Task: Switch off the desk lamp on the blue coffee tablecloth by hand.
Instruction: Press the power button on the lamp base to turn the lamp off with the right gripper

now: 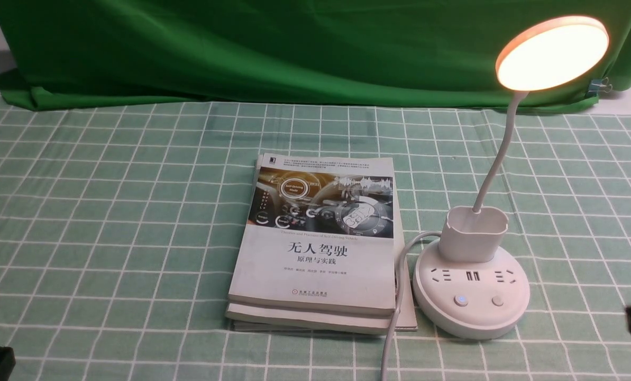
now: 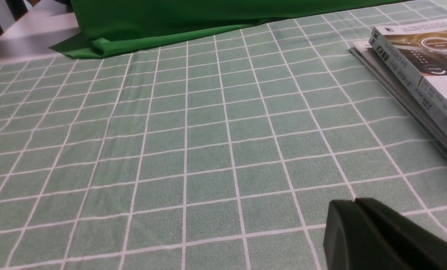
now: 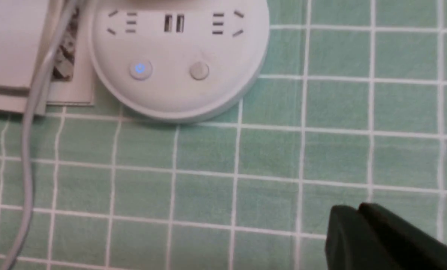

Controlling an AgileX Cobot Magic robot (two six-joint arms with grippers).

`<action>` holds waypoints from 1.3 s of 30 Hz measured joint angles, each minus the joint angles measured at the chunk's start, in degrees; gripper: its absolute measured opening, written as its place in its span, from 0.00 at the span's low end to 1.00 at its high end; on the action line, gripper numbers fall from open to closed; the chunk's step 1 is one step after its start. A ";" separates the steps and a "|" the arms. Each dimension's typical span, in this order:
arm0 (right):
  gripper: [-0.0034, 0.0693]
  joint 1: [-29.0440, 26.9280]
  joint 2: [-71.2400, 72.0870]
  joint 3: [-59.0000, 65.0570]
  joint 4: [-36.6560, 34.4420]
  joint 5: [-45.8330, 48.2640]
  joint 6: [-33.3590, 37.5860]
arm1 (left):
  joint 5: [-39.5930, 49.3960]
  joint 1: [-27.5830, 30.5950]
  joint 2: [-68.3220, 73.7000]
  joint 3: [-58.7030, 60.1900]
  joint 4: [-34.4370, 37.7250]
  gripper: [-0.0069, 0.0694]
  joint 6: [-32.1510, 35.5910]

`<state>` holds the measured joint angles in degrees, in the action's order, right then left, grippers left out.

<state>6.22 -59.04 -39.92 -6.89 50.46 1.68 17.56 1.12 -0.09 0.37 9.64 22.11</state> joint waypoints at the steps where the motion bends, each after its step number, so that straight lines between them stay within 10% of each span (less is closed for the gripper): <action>1: 0.09 0.60 -1.62 -0.84 -0.44 0.06 -0.01 | 0.00 0.00 0.00 0.00 0.00 0.09 0.00; 14: 0.09 18.23 -21.23 -14.17 0.40 0.05 -3.97 | 0.00 0.00 0.00 0.00 0.00 0.09 0.00; 39: 0.10 13.65 -34.23 -16.96 4.27 -5.76 -4.08 | 0.00 0.00 0.00 0.00 0.00 0.09 0.00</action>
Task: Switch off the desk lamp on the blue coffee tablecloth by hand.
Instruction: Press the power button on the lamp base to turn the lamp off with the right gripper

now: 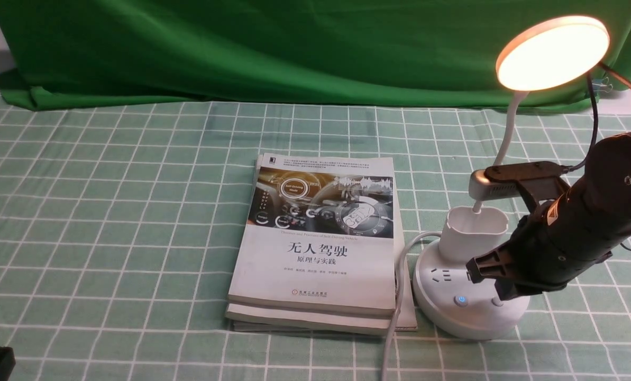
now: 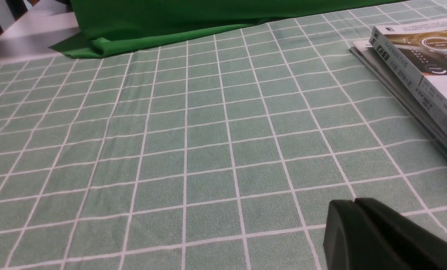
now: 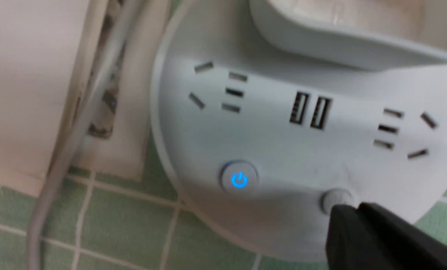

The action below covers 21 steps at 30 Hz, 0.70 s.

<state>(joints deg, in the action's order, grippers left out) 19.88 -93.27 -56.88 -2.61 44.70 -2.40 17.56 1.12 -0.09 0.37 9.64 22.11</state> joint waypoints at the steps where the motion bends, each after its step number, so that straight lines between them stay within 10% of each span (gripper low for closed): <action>1: 0.10 0.00 -0.05 0.00 -0.07 -0.47 0.00 | 0.00 0.00 0.00 0.00 0.00 0.09 0.00; 21: 0.10 0.00 -0.94 -0.53 -0.83 -1.78 0.00 | 0.00 0.00 0.00 0.00 0.00 0.09 0.00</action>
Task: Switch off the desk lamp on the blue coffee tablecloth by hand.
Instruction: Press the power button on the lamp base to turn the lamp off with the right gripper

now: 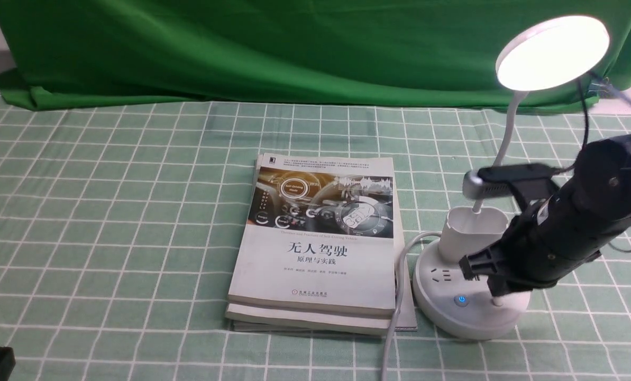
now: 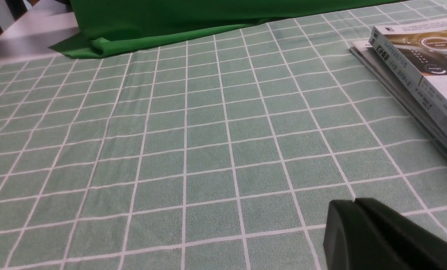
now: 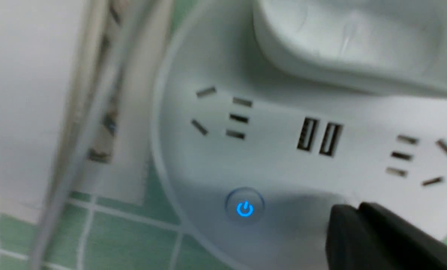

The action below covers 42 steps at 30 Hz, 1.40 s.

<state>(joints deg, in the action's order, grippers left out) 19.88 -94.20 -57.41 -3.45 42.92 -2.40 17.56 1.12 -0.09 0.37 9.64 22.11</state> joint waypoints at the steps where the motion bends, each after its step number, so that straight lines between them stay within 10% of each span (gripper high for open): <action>1: 0.10 0.00 0.75 0.00 -0.05 -0.02 0.00 | 0.00 0.00 0.00 0.00 0.00 0.09 0.00; 42: 0.10 -0.02 17.05 6.00 -0.05 2.05 -0.26 | 0.00 0.00 0.00 0.00 0.00 0.09 0.00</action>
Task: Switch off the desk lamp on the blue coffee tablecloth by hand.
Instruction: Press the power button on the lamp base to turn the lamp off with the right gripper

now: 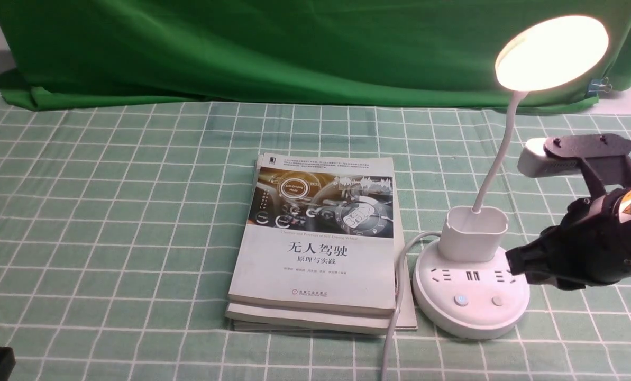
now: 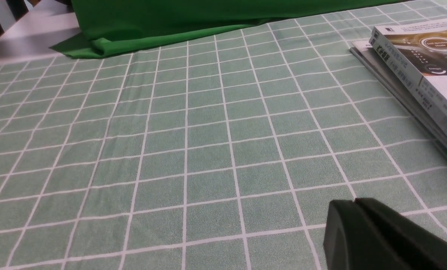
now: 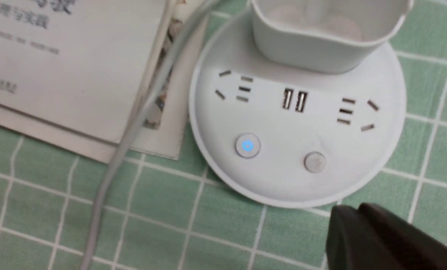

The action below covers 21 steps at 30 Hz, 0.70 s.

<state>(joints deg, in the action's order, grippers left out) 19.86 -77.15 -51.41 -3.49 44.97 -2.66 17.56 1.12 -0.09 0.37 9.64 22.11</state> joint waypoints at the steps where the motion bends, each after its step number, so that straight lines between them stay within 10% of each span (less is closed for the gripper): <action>1: 0.10 0.00 -0.36 0.07 0.00 0.05 0.00 | 0.00 0.00 0.00 0.00 0.00 0.09 0.00; 21: 0.10 0.00 -15.77 -4.23 -0.02 -2.66 0.88 | 0.00 0.00 0.00 0.00 0.00 0.09 0.00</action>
<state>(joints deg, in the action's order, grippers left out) 19.86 -92.92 -55.64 -3.51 42.30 -1.77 17.56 1.12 -0.09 0.37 9.64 22.11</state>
